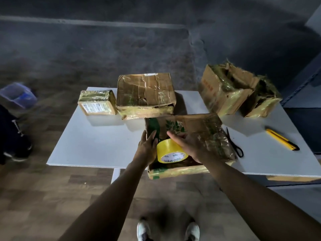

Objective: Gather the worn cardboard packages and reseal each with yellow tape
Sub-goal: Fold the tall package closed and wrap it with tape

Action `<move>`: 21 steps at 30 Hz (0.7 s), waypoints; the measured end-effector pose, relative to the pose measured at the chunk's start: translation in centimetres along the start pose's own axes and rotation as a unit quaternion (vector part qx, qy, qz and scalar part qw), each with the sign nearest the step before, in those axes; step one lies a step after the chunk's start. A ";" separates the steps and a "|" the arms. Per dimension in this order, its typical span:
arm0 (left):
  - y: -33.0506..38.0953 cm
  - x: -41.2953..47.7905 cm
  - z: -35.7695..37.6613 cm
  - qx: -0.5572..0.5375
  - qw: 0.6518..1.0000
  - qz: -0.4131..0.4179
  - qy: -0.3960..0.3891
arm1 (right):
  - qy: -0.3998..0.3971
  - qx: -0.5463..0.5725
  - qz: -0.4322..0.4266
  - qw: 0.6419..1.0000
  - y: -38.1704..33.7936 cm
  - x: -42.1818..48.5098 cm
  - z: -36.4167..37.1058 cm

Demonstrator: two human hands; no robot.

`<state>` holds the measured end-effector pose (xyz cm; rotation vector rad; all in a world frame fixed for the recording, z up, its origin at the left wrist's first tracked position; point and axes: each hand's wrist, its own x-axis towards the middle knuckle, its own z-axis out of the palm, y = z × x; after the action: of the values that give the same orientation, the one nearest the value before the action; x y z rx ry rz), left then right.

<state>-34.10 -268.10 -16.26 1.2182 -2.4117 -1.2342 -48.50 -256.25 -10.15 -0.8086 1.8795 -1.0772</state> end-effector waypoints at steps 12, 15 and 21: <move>-0.1 -0.5 0.6 0.092 0.993 0.012 0.072 | 0.046 -0.030 -0.025 0.998 0.4 0.8 -2.2; 0.9 -0.1 0.7 0.120 0.991 -0.016 0.064 | 0.058 -0.035 -0.041 0.997 1.4 1.1 -5.2; 1.3 0.9 0.5 0.176 0.983 -0.028 0.050 | 0.105 -0.192 -0.083 0.972 0.9 -0.8 -11.2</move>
<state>-35.67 -268.03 -15.76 1.4074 -2.6085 -0.7543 -58.03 -251.02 -7.20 -1.1231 2.2734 -0.9378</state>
